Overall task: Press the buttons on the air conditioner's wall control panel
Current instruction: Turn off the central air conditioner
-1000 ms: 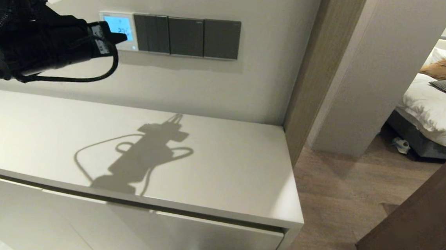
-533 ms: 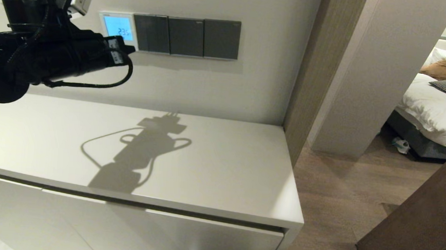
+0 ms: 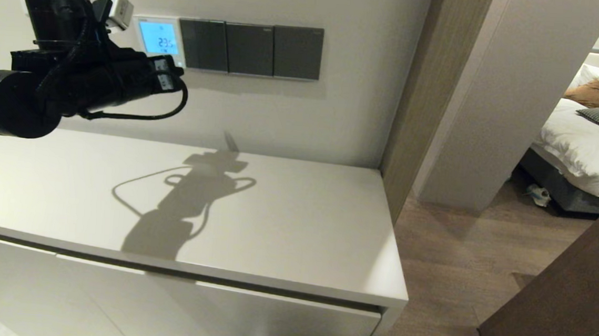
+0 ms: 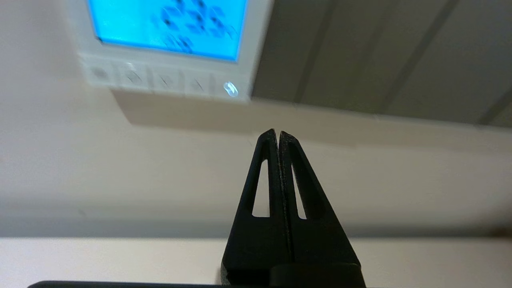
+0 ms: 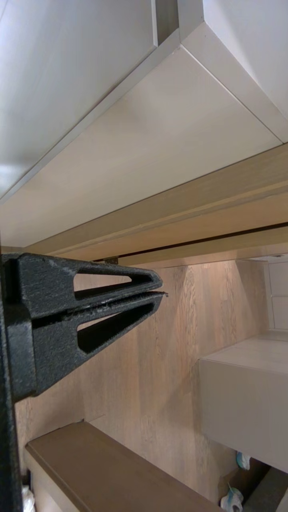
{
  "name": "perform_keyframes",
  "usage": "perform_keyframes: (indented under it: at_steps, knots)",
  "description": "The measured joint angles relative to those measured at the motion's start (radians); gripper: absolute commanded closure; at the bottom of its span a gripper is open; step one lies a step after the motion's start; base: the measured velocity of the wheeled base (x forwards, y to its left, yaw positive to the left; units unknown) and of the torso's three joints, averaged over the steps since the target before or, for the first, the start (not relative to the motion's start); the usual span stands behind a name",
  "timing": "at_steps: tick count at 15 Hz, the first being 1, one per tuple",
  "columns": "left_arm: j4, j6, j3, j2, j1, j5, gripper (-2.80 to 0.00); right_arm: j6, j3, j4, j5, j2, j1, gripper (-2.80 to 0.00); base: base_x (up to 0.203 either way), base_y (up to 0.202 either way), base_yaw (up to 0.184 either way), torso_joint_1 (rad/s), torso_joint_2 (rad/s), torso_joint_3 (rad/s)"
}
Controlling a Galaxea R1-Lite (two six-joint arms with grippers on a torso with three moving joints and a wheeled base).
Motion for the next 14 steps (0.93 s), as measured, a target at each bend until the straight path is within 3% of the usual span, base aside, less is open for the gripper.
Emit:
perform_keyframes:
  at_steps: [3, 14]
  knots:
    - [-0.055, 0.005, -0.02, 0.025, 0.0, 0.059, 0.0, 0.0, 0.0, 0.0, 0.0, 0.0, 0.0, 0.0, 0.0, 0.0, 0.0, 0.0, 0.0, 0.0]
    - [-0.053, -0.002, -0.053, 0.069, 0.0, 0.048, 0.0, 0.0, 0.0, 0.0, 0.0, 0.0, 0.0, 0.0, 0.0, 0.0, 0.0, 0.0, 0.0, 0.0]
